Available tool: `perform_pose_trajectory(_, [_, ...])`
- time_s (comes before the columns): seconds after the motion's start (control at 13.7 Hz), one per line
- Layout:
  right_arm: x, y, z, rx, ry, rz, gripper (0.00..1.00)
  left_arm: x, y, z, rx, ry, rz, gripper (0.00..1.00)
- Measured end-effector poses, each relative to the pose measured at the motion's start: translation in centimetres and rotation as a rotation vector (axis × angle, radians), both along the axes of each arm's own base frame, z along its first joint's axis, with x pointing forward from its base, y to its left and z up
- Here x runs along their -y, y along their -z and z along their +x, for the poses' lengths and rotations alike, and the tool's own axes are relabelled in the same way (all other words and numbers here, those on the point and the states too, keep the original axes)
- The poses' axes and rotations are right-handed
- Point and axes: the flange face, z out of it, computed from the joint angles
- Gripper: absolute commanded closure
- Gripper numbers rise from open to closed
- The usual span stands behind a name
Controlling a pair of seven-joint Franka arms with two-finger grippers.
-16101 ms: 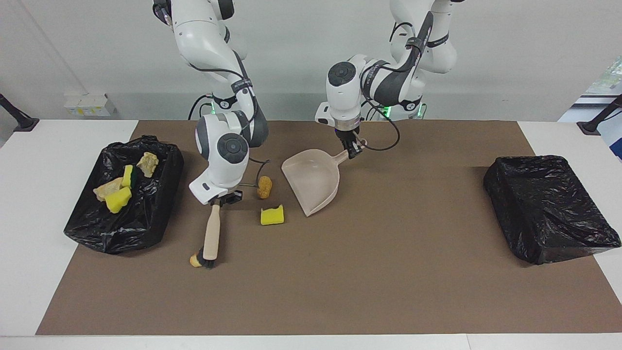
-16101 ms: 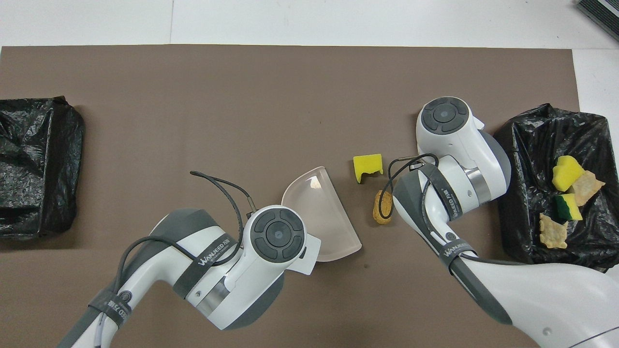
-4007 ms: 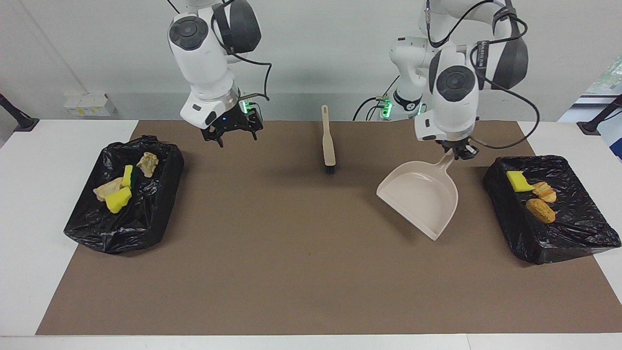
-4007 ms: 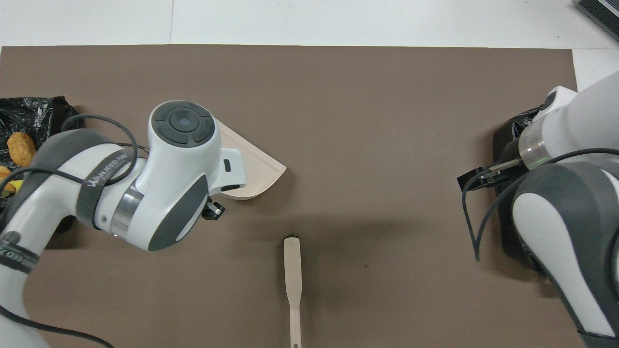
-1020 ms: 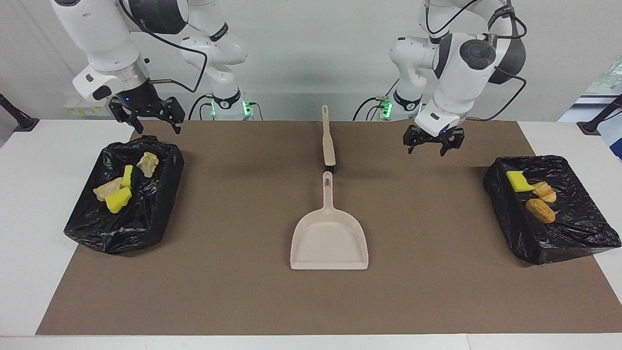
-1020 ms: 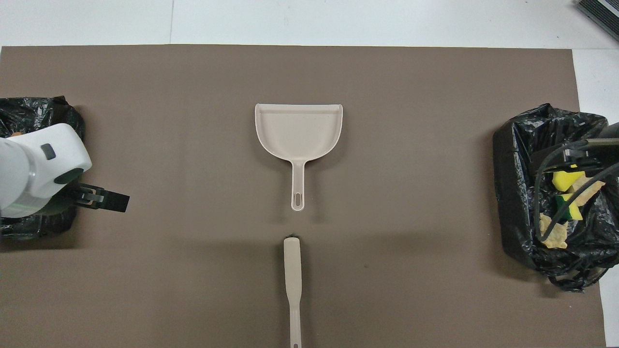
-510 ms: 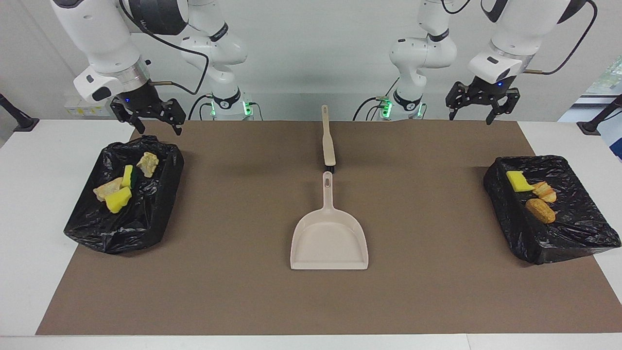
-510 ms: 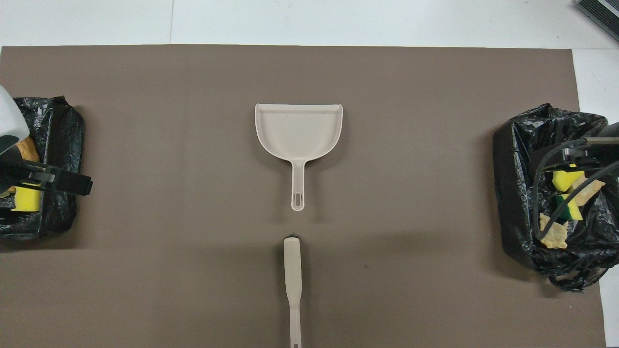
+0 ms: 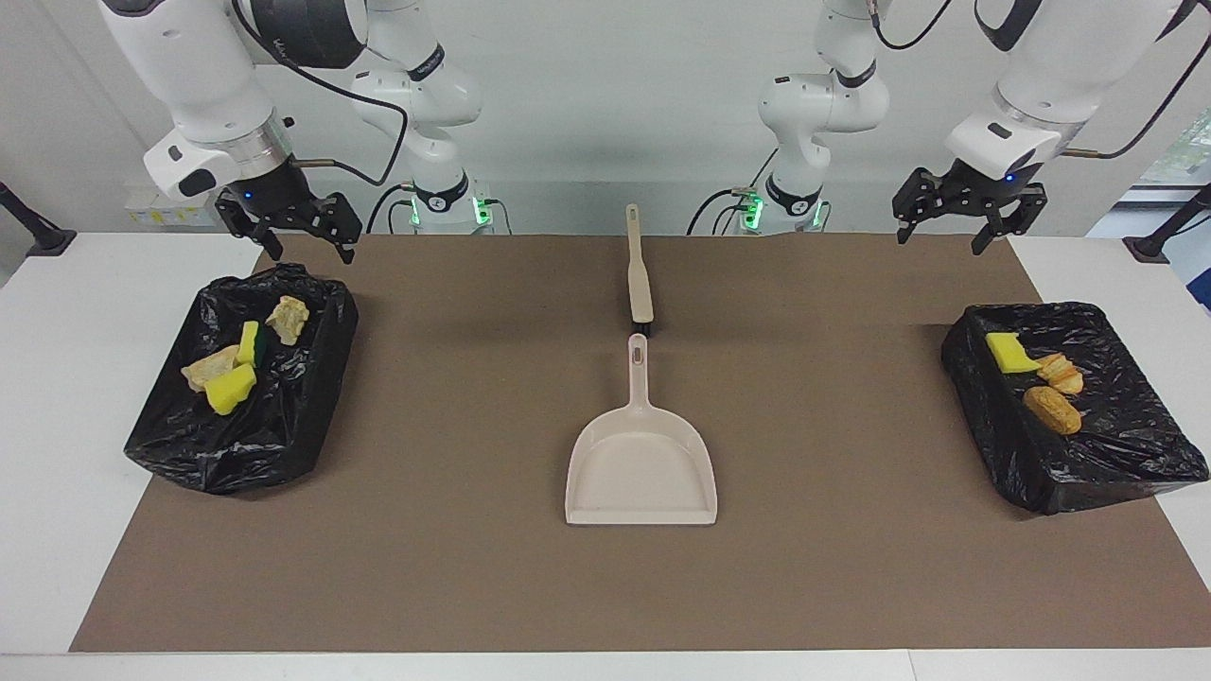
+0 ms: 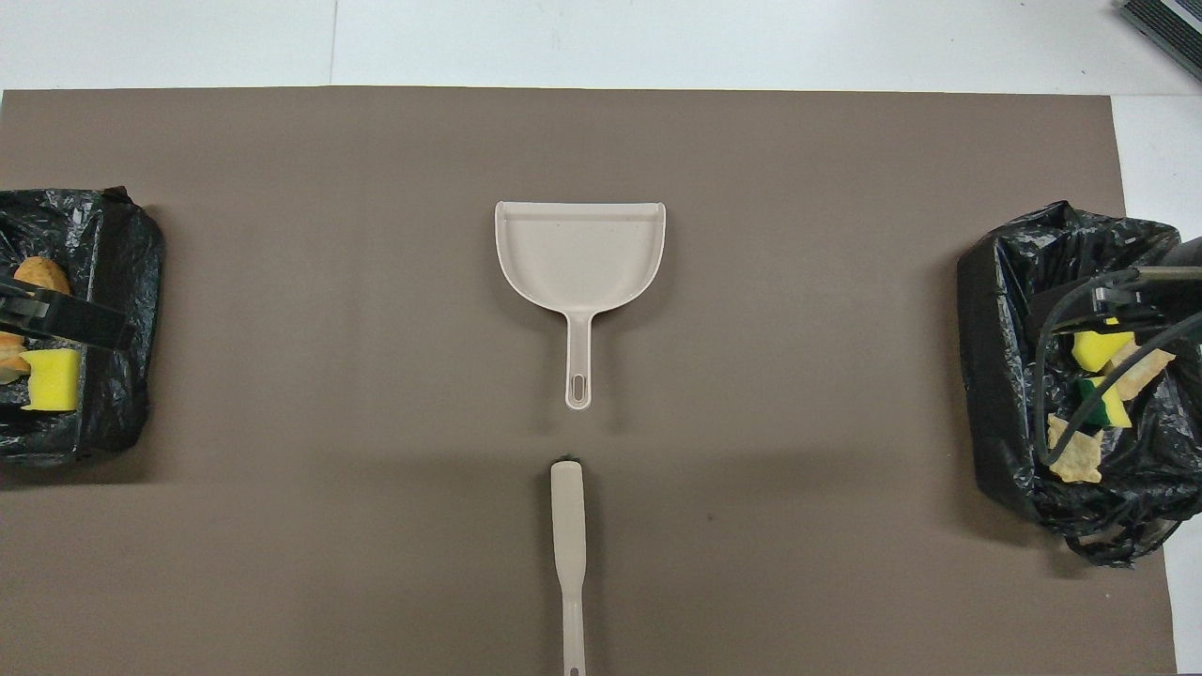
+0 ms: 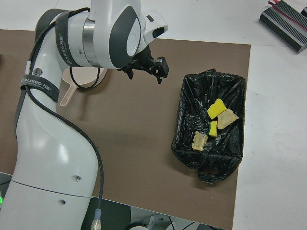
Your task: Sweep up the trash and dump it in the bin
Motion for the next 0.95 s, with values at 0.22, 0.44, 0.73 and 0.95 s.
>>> perform_pose_trajectory(0.22, [0.0,0.0,0.0,0.000,0.000,0.000,0.00,-1.1,0.0,0.1,0.000,-0.021,-0.004,0.00])
perform_pose_trajectory(0.44, [0.0,0.0,0.0,0.000,0.000,0.001,0.00,-1.6,0.0,0.1,0.000,-0.035,-0.005,0.00])
perform_pose_trajectory(0.73, [0.0,0.0,0.0,0.000,0.000,0.002,0.00,-1.5,0.0,0.1,0.000,-0.038,-0.005,0.00])
perform_pose_trajectory(0.95, [0.0,0.0,0.0,0.000,0.000,0.002,0.00,-1.4,0.0,0.1,0.000,-0.040,-0.005,0.00])
